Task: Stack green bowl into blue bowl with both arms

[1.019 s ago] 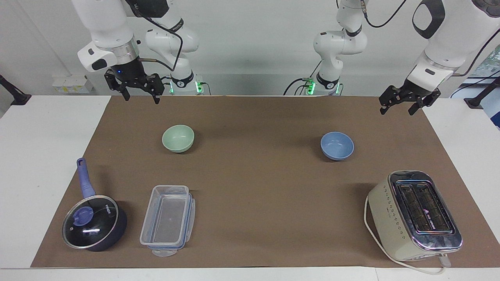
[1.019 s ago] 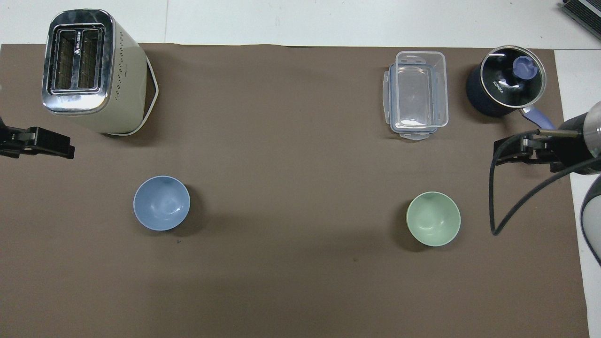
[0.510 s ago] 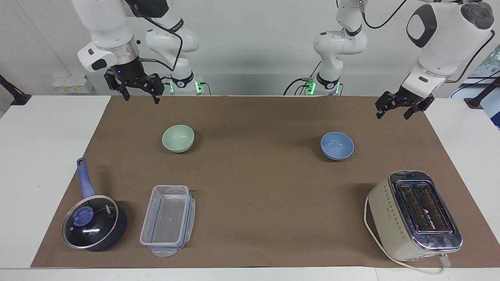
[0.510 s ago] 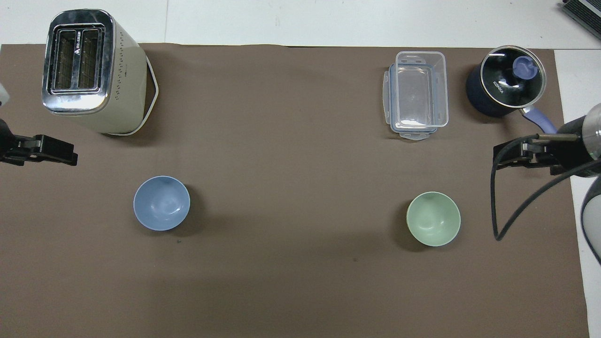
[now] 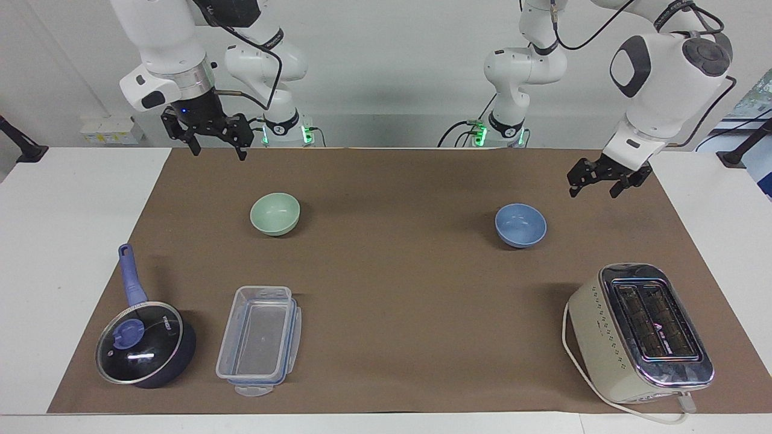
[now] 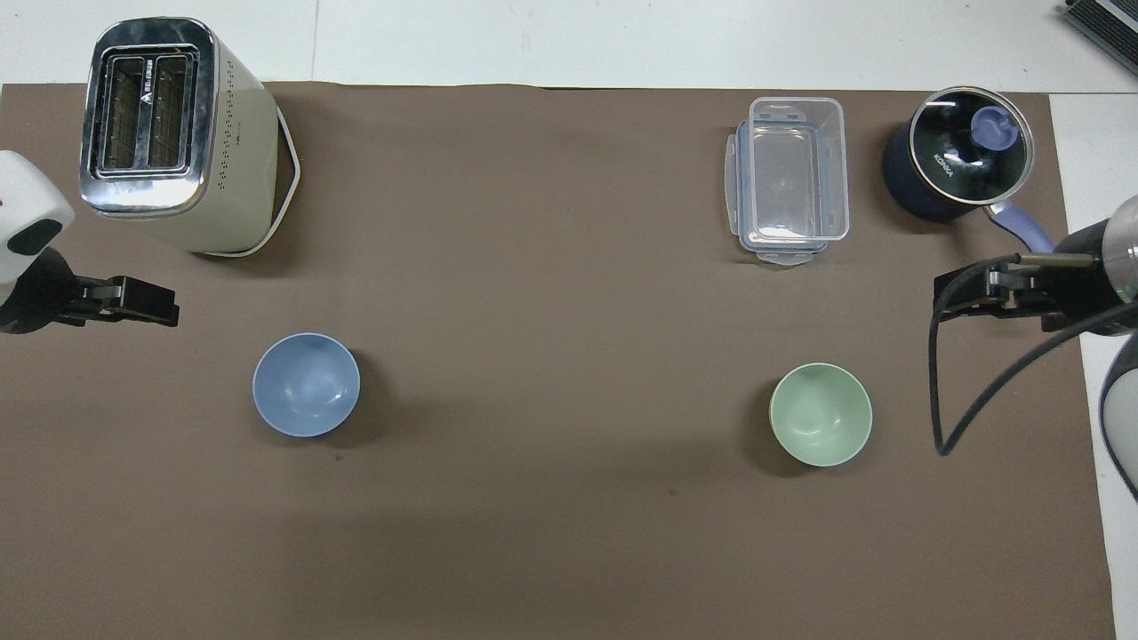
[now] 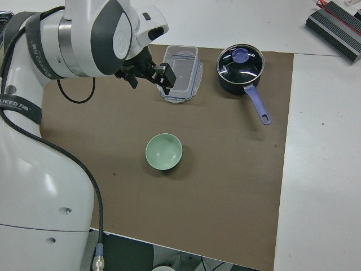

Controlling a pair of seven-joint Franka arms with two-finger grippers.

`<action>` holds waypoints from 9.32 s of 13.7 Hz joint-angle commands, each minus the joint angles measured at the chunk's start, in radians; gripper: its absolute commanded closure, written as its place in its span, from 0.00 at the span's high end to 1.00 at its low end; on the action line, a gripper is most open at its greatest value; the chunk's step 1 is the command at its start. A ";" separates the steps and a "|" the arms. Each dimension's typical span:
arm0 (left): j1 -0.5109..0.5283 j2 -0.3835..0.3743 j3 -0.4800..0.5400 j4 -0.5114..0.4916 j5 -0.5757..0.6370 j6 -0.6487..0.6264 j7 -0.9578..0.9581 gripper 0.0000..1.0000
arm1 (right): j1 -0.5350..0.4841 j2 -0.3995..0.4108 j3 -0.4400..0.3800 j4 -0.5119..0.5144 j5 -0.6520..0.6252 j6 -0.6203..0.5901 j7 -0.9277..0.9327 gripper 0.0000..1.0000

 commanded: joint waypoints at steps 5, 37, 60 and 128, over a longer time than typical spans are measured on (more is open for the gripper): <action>-0.027 -0.033 -0.003 -0.186 0.016 0.185 -0.023 1.00 | -0.009 0.003 0.000 0.006 0.017 -0.011 -0.019 1.00; -0.088 -0.012 -0.003 -0.213 0.010 0.242 -0.224 0.00 | -0.012 0.000 0.000 0.000 0.017 -0.005 -0.029 1.00; -0.608 0.079 -0.013 -0.409 -0.062 0.587 -0.522 0.00 | -0.021 -0.025 -0.001 -0.051 0.017 0.024 -0.035 1.00; 0.040 0.099 0.005 0.335 0.004 -0.202 -0.045 1.00 | 0.533 0.130 0.016 -0.531 0.245 0.804 0.315 0.00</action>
